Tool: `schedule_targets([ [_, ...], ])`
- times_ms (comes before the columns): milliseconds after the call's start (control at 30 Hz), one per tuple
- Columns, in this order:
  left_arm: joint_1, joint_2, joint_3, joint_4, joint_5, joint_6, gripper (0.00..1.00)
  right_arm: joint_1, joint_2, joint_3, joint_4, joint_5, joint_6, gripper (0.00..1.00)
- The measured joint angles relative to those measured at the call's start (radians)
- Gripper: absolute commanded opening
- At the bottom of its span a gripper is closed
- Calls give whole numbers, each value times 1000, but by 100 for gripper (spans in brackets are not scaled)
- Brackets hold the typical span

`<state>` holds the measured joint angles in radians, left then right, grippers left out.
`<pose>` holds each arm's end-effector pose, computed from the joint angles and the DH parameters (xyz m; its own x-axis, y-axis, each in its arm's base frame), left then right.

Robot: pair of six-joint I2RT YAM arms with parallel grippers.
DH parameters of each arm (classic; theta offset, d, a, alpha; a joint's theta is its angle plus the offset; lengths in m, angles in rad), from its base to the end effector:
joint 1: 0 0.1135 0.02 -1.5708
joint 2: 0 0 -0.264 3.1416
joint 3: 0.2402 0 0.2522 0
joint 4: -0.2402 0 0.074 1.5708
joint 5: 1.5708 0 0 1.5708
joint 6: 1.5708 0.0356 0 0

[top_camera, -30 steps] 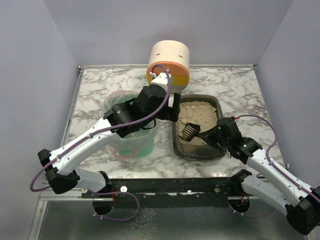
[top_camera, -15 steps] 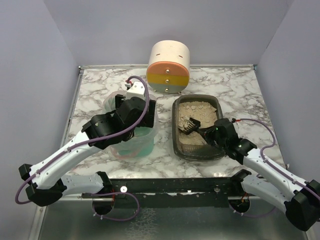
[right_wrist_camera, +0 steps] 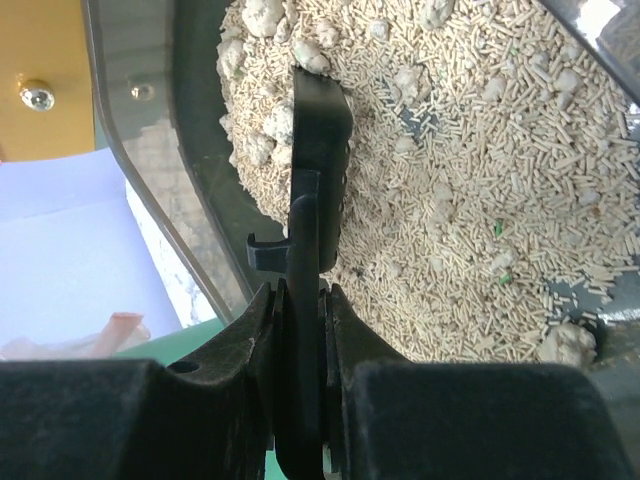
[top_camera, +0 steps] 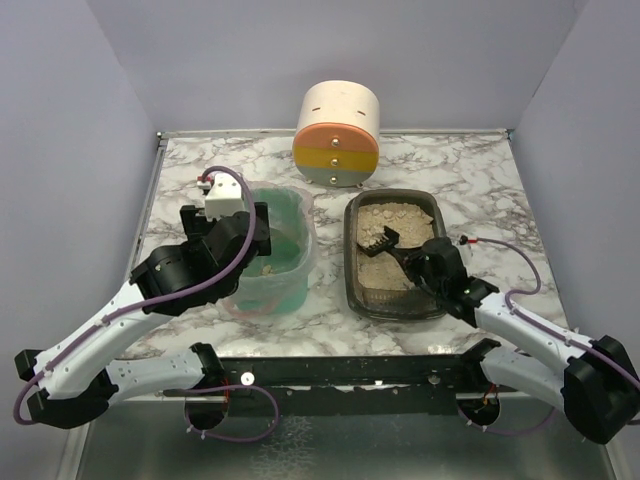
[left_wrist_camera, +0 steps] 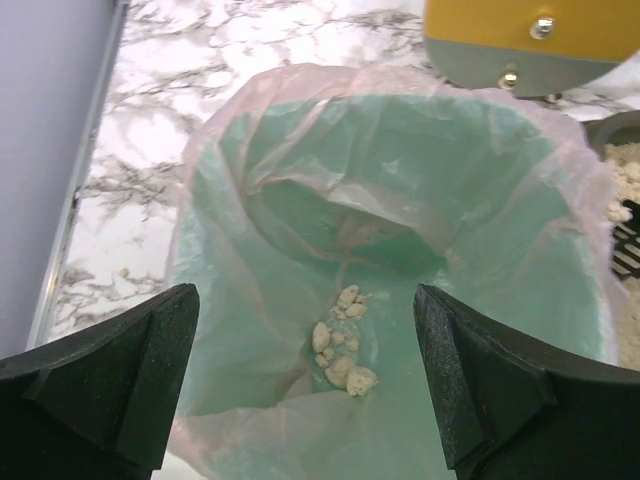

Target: Clean the litter box

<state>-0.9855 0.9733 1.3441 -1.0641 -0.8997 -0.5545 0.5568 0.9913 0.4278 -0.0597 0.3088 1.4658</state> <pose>0.1072 -0.1113 0.4150 -0.3979 0.0077 -0.9174 -0.0281 0.9994 0.0205 0.1774 0.0977 0.1913 -0.3443 0.9017 -0.2615 0.4619 0.4052 0.7890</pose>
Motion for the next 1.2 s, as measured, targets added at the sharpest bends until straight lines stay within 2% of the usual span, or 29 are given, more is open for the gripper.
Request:
schedule_targets([
  [267, 2, -42, -83, -96, -111, -116, 99, 0, 60, -89, 229, 29, -1, 1],
  [700, 3, -103, -146, -126, -169, -179, 99, 0, 257, -164, 632, 59, -81, 1],
  [1000, 3, -119, -165, -127, -168, -186, 99, 0, 260, -297, 911, 71, -170, 1],
  [1200, 3, -119, -168, -117, -168, -185, 99, -1, 216, -342, 959, 81, -197, 1],
])
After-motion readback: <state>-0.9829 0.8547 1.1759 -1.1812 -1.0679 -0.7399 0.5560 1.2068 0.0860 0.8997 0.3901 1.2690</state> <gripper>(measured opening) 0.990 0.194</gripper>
